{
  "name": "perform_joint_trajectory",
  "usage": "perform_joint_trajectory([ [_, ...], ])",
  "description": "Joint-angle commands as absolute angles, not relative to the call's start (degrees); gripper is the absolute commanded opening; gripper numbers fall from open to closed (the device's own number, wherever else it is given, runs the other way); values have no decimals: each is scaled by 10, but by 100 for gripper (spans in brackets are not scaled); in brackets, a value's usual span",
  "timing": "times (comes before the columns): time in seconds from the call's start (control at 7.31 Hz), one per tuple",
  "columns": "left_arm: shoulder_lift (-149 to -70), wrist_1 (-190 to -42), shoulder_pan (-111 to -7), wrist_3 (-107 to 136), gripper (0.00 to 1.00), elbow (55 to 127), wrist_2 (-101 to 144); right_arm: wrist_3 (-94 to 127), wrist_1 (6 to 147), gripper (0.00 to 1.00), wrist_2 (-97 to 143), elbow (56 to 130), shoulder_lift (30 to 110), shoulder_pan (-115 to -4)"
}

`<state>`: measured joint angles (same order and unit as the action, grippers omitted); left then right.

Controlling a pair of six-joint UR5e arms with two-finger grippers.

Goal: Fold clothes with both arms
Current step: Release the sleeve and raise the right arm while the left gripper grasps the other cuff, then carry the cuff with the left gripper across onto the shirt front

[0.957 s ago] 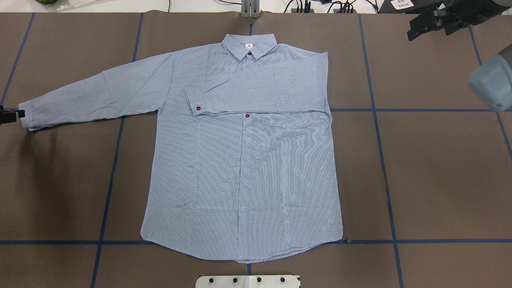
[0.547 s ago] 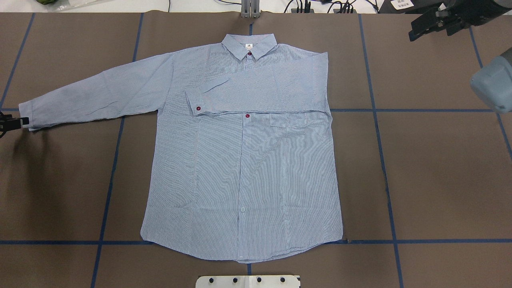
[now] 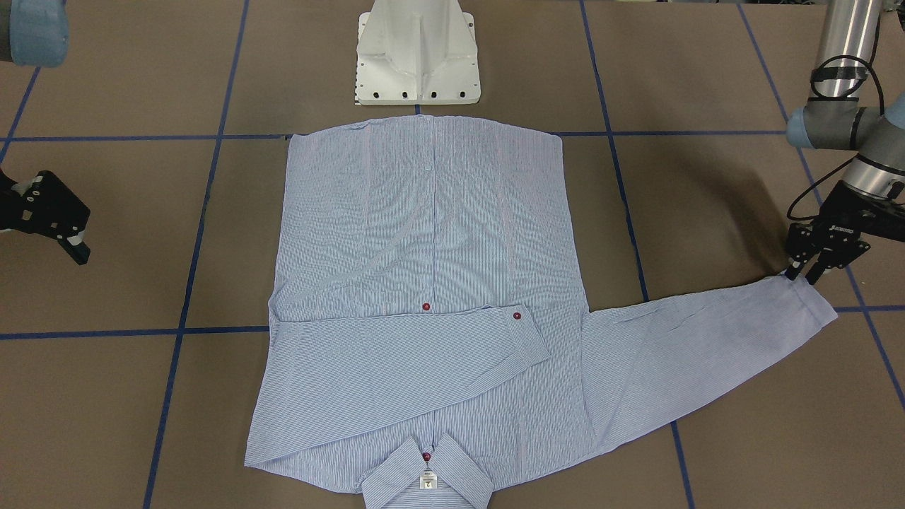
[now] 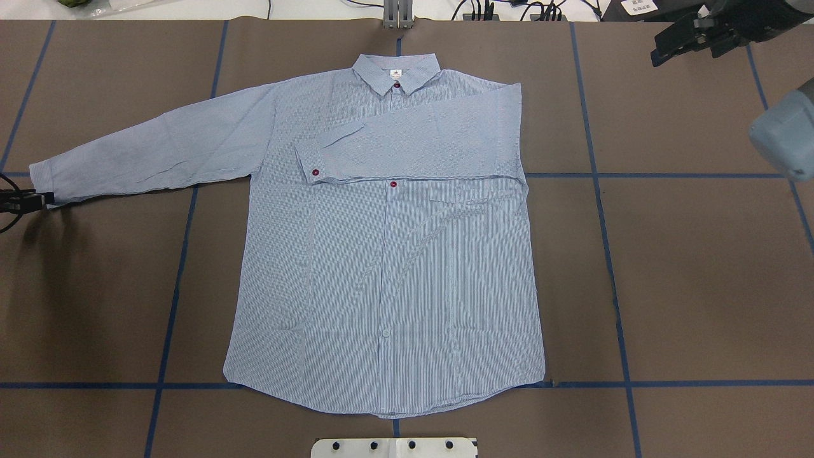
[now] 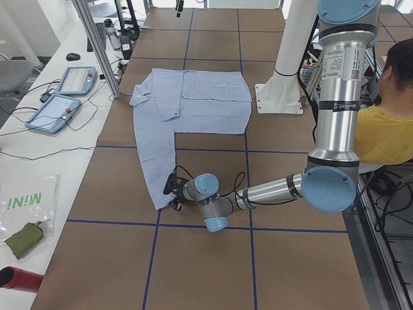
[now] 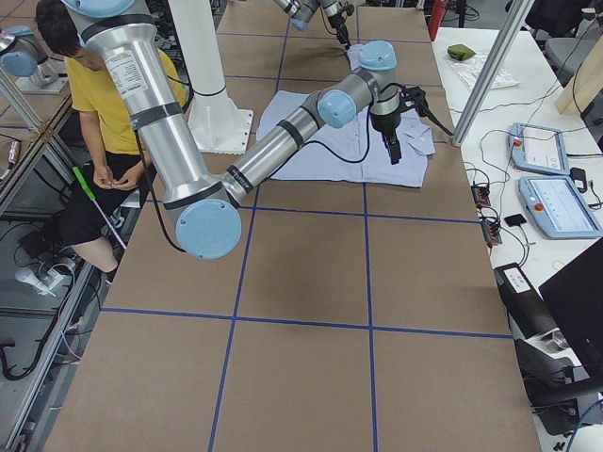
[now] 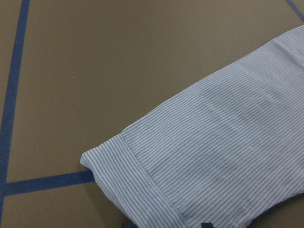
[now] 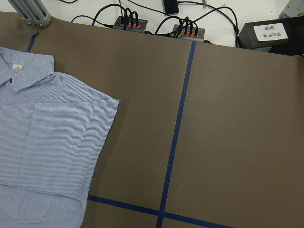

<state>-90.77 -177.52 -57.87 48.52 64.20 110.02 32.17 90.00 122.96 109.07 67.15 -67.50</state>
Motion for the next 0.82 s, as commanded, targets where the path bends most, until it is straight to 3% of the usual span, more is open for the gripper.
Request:
perform_joint_trajectory([
  [0.0, -911, -1775, -579, 481, 0, 642, 1101, 322, 900, 100, 1229, 1091, 671, -675],
  [0.41, -911, -1774, -585, 453, 0, 700, 1172, 327, 900, 100, 1228, 1094, 671, -675],
  [0.68, -922, -1760, -586, 443, 0, 800, 1178, 328, 900, 100, 1227, 1094, 671, -674],
])
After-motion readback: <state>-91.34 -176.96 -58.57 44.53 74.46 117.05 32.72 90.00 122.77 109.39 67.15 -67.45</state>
